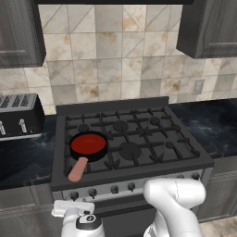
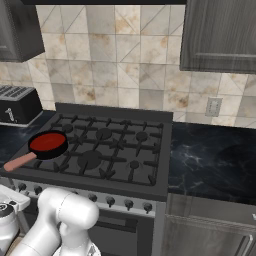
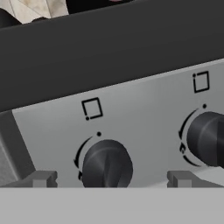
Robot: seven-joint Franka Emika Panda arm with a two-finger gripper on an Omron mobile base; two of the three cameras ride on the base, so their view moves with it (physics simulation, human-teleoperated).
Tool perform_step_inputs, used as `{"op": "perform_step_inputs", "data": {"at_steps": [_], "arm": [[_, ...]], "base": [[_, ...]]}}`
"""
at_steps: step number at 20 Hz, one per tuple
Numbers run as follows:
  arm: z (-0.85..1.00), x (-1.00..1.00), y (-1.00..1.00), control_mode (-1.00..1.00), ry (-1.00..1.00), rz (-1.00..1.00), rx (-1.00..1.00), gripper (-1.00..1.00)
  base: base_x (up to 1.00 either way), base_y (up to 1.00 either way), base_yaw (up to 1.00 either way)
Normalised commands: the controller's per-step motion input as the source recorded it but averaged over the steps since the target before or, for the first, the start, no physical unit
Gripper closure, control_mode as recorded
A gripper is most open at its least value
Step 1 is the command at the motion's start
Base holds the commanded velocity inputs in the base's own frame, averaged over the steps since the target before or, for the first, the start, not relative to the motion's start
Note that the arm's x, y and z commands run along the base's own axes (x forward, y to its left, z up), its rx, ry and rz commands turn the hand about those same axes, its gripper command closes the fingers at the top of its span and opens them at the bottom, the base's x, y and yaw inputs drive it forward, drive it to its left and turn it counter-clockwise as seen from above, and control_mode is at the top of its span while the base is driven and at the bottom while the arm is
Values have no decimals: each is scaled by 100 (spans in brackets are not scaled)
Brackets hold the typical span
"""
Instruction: Wait until the marinara sauce is simmered to a deep red color and then turn off the stove.
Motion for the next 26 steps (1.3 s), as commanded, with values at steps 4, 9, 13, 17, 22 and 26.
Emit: {"op": "perform_step_inputs", "data": {"at_steps": [4,9,13,17,22,26], "arm": [[0,0,0,-100,0,0,0,-100],[0,0,0,-100,0,0,0,-100],[-3,0,0,-100,0,0,0,-100],[-1,0,0,-100,0,0,0,-100],[0,0,0,-100,0,0,0,-100],[0,0,0,-100,0,0,0,-100]], "base": [[0,0,0],[0,0,0],[0,0,0],[0,0,0],[0,0,0],[0,0,0]]}}
